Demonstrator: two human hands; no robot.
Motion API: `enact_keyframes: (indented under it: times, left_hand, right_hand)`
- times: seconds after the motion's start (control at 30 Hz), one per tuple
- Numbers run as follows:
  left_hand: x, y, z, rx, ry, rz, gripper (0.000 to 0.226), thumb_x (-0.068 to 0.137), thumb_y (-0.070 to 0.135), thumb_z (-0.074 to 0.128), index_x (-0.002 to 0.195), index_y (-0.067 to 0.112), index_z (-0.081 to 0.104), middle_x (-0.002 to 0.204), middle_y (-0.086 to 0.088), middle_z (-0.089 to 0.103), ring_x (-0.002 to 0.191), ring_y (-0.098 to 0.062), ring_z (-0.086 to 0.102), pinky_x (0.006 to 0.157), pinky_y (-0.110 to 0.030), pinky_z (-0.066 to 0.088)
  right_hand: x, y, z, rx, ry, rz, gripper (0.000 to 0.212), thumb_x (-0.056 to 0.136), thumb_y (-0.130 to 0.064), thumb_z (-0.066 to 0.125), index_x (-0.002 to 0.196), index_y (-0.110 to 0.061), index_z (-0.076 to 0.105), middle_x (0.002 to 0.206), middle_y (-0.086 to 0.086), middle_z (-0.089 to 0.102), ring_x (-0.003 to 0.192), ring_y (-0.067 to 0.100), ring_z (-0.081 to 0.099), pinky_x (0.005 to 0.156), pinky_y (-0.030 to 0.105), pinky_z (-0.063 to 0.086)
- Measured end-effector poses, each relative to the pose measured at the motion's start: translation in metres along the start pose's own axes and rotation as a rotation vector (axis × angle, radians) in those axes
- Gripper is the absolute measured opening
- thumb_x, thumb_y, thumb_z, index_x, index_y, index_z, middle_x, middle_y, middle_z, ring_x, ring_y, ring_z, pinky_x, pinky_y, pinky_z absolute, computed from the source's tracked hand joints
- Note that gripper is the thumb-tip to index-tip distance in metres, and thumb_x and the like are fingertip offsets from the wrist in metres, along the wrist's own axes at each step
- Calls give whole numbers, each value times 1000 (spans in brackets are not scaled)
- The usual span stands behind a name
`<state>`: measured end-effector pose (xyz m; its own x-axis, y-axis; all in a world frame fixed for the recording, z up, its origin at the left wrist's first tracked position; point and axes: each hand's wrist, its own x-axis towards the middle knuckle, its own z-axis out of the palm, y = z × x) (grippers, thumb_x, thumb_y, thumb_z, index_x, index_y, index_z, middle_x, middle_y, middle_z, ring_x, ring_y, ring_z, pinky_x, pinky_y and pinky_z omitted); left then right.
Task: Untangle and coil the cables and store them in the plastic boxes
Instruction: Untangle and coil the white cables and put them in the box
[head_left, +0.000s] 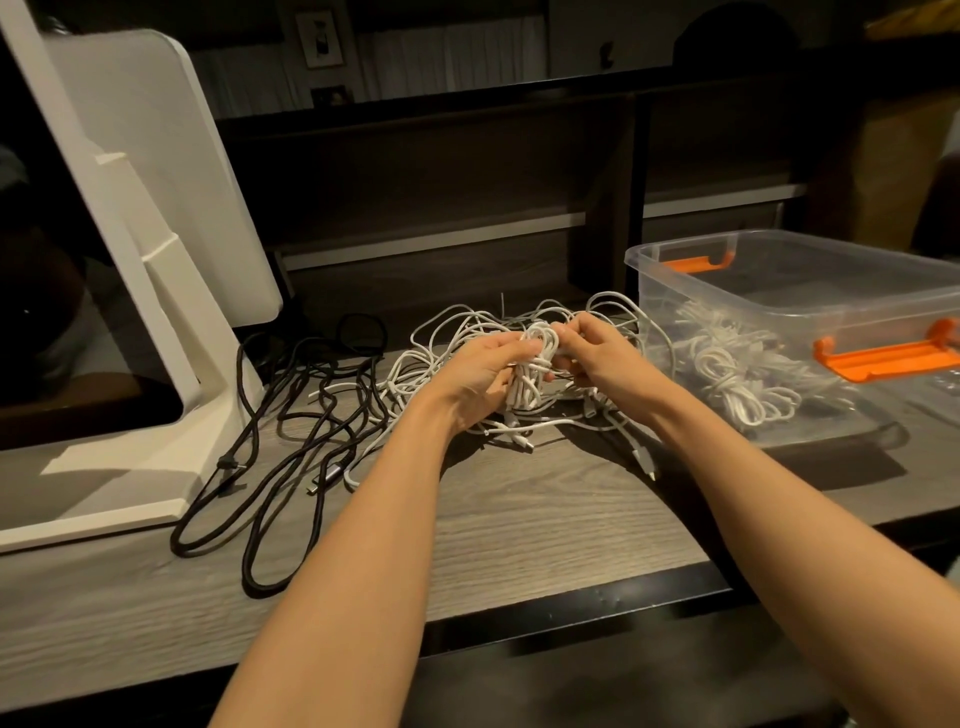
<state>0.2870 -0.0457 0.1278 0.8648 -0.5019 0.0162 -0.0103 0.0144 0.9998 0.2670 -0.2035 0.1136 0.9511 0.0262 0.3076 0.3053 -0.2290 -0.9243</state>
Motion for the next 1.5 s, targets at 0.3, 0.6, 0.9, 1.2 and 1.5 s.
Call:
enact_keyframes:
  times: [0.3, 0.6, 0.9, 1.2, 1.5]
  left_hand:
    - [8, -6, 18, 227, 145, 111, 25, 102, 28, 47, 92, 14, 65, 83, -1, 64, 70, -9, 56, 71, -26, 46]
    - [18, -15, 16, 78, 293, 37, 31, 98, 29, 55, 105, 1, 67, 102, -9, 67, 99, -22, 61, 92, -35, 47]
    - [19, -15, 13, -8, 314, 0, 26, 95, 31, 58, 105, 8, 67, 112, -10, 66, 112, -25, 59, 103, -41, 45]
    - [8, -10, 0, -246, 234, -38, 17, 95, 27, 59, 90, 14, 68, 80, -2, 64, 73, -15, 61, 73, -31, 51]
    - [5, -8, 2, -296, 100, -81, 39, 93, 44, 58, 105, 7, 65, 88, -5, 63, 75, -15, 59, 73, -28, 51]
  right_hand:
    - [-2, -5, 5, -103, 2, 28, 15, 103, -25, 38, 91, -15, 41, 71, -3, 48, 59, 7, 39, 54, 21, 33]
    - [-4, -7, 10, -93, -27, 84, 12, 100, -21, 46, 91, -14, 43, 77, 1, 49, 65, 9, 44, 55, 19, 42]
    - [-9, -7, 9, -86, -44, -44, 5, 95, -9, 55, 96, -5, 54, 77, 3, 60, 63, 4, 57, 58, 16, 51]
    - [-11, -6, -3, -49, -254, -69, 27, 85, -5, 66, 108, -14, 57, 97, 9, 70, 86, 15, 68, 75, 21, 54]
    - [-8, -7, 1, 163, -104, -123, 8, 90, -16, 61, 88, -11, 55, 67, 1, 64, 65, 9, 65, 66, 22, 53]
